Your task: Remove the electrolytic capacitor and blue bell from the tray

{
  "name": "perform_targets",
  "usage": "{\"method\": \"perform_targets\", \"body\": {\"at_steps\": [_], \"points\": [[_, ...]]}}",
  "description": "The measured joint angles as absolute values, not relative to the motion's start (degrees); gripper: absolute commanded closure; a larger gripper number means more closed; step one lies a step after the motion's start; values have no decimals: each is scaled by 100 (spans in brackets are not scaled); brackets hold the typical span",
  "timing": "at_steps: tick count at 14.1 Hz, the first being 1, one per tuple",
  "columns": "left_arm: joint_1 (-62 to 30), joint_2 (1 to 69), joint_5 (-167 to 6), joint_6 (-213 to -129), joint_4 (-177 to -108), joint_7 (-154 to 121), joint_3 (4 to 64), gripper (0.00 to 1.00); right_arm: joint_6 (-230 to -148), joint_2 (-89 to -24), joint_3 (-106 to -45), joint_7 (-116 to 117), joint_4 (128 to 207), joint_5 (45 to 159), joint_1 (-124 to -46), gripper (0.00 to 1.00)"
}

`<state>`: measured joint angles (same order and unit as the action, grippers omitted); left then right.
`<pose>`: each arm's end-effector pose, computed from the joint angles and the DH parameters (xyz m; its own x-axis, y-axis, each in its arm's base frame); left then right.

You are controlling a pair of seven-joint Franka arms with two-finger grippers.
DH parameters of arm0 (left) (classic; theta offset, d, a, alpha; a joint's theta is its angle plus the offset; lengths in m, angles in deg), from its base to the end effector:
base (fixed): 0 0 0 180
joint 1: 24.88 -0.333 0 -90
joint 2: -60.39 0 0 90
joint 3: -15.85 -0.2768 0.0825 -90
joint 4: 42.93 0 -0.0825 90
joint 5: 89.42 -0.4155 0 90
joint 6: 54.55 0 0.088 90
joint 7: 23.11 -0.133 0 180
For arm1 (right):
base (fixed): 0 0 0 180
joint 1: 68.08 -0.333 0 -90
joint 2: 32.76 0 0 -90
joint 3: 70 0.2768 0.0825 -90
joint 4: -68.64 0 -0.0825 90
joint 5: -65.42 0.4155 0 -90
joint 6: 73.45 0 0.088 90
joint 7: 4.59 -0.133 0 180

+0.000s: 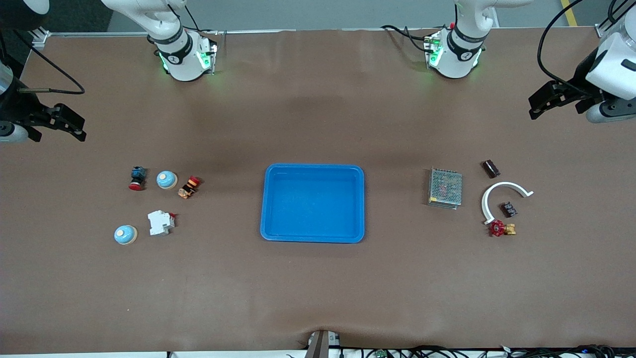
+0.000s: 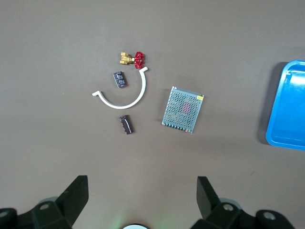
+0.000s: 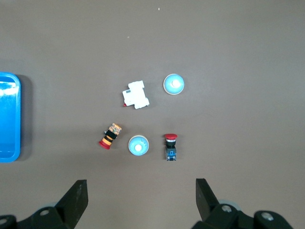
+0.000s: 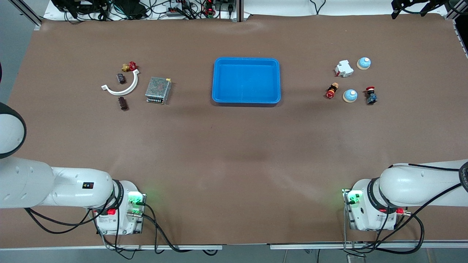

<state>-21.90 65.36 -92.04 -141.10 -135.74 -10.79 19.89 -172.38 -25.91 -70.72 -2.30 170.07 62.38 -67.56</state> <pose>0.5518 -0.0630 0.5791 0.9954 0.0952 -0.0111 0.0945 -0.9940 -0.0554 0.5672 -0.0188 0.5409 0.9969 0.0265 0.0735 0.0226 -0.9983 0.0543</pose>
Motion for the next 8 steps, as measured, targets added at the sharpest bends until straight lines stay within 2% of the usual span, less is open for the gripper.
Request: {"method": "perform_targets", "body": {"at_steps": [8], "points": [[-2190,6537,-9204,-14112,-13531,-1090,1989,0,-16854,-2567,-7078,-228,16673,6329,-6625,0]]}}
